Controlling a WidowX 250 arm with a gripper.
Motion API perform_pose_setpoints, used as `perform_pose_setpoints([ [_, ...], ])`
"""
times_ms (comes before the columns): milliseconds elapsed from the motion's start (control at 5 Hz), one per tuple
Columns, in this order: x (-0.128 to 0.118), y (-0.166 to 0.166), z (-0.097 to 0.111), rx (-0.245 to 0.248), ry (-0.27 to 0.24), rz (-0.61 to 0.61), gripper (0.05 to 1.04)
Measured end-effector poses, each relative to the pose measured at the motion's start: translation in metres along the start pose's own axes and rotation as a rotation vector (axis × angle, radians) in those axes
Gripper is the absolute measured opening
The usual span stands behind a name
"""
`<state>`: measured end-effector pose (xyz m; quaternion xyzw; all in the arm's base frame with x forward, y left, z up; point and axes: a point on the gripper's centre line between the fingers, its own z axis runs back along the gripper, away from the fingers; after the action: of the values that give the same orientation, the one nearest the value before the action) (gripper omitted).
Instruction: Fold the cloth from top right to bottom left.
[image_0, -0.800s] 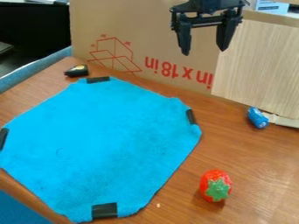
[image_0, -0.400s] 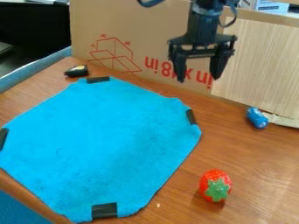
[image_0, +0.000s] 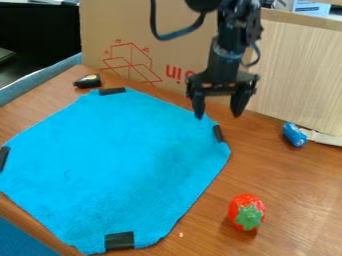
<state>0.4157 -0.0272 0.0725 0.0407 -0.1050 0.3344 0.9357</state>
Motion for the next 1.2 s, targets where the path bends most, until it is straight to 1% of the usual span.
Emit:
perform_pose_setpoints([
  [200,-0.003,-0.004,-0.012,-0.051,-0.016,0.008,1.0],
  [400,-0.007,-0.004,-0.027,-0.084,-0.005,0.033,1.0],
  [600,-0.014,-0.004,-0.036,-0.104,0.002,0.04,1.0],
  [800,-0.015,-0.003,-0.037,-0.105,-0.001,0.045,0.973],
  [1000,-0.015,-0.003,-0.037,-0.118,-0.01,0.054,0.71],
  [1200,-0.014,-0.003,-0.037,-0.124,-0.01,0.064,0.386],
])
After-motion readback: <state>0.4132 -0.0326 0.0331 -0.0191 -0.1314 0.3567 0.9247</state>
